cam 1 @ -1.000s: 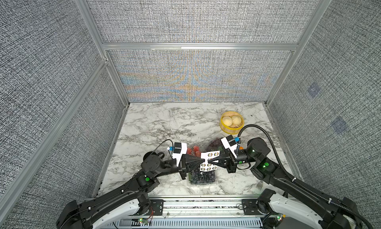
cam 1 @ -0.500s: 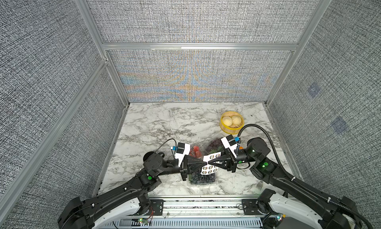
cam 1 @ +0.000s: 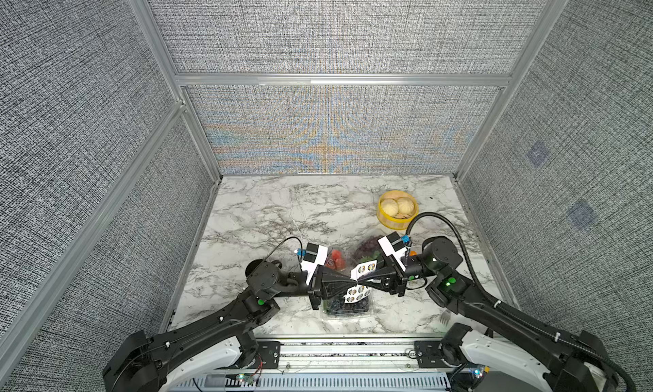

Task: Label fruit boxes
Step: Adjust the label sticker.

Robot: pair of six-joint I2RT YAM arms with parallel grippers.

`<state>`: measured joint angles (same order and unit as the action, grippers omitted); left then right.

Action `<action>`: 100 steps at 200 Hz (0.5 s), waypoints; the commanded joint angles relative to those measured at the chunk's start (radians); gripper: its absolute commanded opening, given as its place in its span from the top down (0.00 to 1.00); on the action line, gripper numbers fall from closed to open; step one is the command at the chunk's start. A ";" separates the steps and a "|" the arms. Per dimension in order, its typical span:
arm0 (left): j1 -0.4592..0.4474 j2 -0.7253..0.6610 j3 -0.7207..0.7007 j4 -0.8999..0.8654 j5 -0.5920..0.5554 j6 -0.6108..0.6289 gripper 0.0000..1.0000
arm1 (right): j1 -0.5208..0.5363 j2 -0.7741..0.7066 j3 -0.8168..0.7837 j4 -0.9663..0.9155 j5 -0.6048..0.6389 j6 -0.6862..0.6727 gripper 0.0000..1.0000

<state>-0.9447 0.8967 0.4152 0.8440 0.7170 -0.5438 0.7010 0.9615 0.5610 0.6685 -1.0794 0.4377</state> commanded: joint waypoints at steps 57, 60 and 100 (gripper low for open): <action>0.004 0.041 0.013 0.075 0.015 -0.007 1.00 | 0.003 0.020 -0.003 0.082 -0.016 0.041 0.76; 0.004 0.042 0.013 0.075 0.015 -0.007 1.00 | 0.003 0.020 -0.003 0.082 -0.015 0.040 0.76; 0.004 0.068 0.022 0.063 0.010 0.005 1.00 | 0.004 0.028 -0.002 0.080 -0.007 0.039 0.73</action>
<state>-0.9409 0.9463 0.4229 0.9146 0.7601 -0.5537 0.6998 0.9810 0.5556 0.7399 -1.1011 0.4725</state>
